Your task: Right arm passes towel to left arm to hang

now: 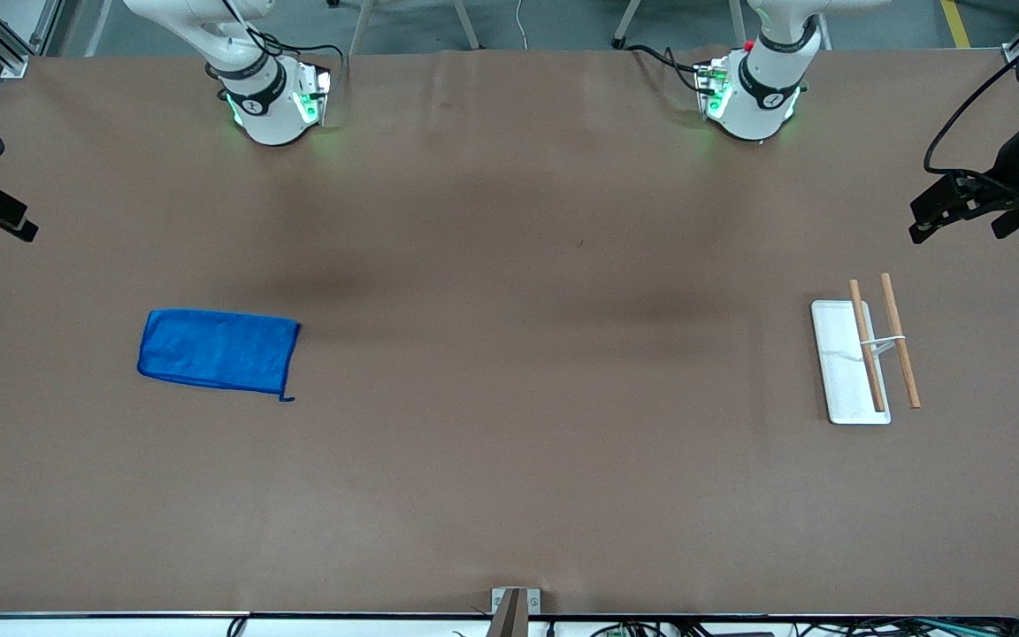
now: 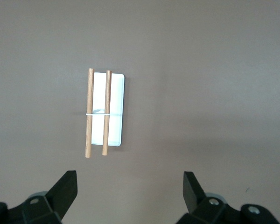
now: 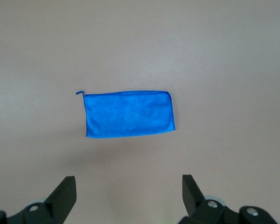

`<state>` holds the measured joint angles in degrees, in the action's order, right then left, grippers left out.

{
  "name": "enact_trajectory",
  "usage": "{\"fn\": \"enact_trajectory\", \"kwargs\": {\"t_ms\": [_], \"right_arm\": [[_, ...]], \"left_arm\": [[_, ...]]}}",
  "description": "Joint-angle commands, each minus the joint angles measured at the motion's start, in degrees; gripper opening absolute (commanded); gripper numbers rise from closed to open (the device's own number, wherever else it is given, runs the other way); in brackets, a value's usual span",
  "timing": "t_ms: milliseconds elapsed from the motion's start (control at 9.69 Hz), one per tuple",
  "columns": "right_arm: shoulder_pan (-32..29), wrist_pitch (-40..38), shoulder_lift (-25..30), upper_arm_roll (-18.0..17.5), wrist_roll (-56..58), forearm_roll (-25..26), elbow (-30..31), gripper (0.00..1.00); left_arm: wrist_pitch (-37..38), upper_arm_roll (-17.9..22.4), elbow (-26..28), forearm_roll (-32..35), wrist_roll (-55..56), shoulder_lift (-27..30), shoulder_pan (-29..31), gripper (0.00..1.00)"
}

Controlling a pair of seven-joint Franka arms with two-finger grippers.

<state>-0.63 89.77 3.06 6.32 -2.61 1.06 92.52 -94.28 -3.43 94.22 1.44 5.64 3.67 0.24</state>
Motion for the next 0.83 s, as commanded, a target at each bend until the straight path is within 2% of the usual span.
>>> {"fn": "enact_trajectory", "kwargs": {"t_ms": [0, 103, 413, 722], "right_arm": [[0.6, -0.3, 0.9, -0.4, 0.1, 0.3, 1.9, 1.0], [1.3, 1.7, 0.8, -0.4, 0.1, 0.3, 5.6, 1.0], [1.4, 17.1, -1.4, -0.5, 0.1, 0.3, 17.7, 1.0], [1.5, 32.3, -10.9, -0.5, 0.5, 0.3, 26.0, 1.0]], "left_arm": [[0.1, -0.2, 1.0, 1.0, 0.2, -0.5, -0.1, 1.0], [0.1, -0.2, 1.0, 1.0, 0.3, -0.5, -0.1, 1.0], [0.2, -0.2, 1.0, 1.0, 0.7, -0.5, -0.2, 1.0], [0.4, -0.2, 1.0, 1.0, 0.8, -0.6, -0.3, 1.0]]}}
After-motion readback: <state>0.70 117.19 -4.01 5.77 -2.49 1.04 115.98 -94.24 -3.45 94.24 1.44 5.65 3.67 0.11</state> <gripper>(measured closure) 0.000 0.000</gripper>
